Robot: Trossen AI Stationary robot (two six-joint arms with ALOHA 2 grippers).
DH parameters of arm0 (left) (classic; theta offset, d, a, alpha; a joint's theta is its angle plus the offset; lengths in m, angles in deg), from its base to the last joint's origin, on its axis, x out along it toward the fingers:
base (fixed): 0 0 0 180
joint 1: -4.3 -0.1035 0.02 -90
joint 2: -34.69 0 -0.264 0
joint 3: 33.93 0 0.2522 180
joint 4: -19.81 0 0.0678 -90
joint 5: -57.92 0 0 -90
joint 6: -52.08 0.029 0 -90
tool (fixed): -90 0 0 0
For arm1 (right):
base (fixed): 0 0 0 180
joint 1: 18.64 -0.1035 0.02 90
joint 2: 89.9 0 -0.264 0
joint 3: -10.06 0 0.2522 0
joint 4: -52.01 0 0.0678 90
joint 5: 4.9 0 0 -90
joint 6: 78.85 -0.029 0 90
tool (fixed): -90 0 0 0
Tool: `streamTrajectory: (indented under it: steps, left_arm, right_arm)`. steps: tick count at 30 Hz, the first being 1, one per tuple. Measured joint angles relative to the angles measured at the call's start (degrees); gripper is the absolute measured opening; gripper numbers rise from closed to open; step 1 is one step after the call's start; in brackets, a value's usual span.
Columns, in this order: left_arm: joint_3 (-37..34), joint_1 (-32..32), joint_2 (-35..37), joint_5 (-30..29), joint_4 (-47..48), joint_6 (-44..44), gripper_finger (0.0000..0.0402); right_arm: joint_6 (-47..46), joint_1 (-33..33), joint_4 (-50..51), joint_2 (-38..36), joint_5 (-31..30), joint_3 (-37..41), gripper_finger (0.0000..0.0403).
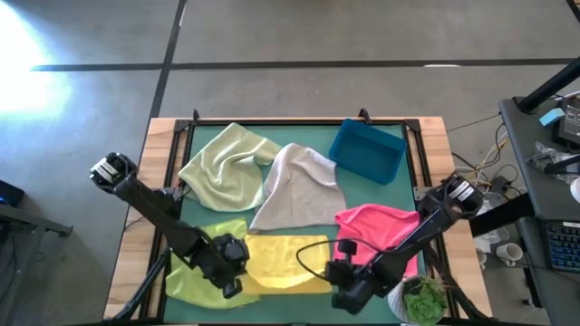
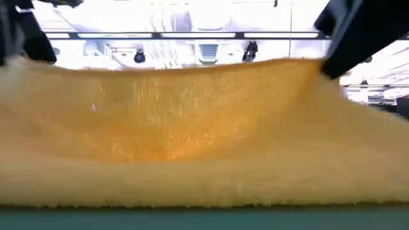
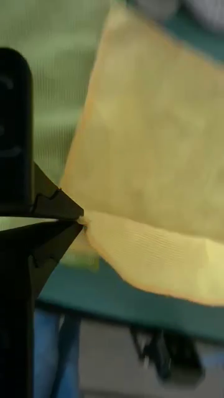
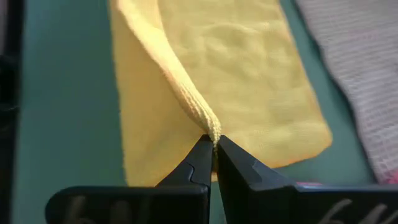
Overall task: Fold microfiber towels
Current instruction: Fold the yellow microfiber cloth
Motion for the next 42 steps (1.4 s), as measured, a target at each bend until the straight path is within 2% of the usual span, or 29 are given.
streamTrajectory:
  steps: [5,10,15,19,42]
  left_arm:
    - [-0.2,-2.1,0.0,-0.8,1.8,0.0,0.0000]
    - [-1.4,-4.1,0.1,-4.2,2.0,0.5,0.0000]
    - [-1.9,-6.6,0.1,-4.3,4.6,0.5,0.0000]
    - [-2.4,-8.0,0.1,-4.3,7.5,0.7,0.0000]
    - [-5.3,-10.7,0.1,-5.3,7.3,2.1,0.0000]
  right_arm:
    - [0.0,2.7,1.7,0.0,-1.2,0.2,0.0009]
    - [-1.5,5.6,4.2,0.0,-1.0,0.2,0.0009]
    - [-3.7,6.9,7.5,0.0,-0.9,0.2,0.0009]
    - [-5.9,7.4,9.5,0.0,-0.8,0.2,0.0009]
    - [-13.3,7.4,10.6,1.2,0.6,0.3,0.0013]
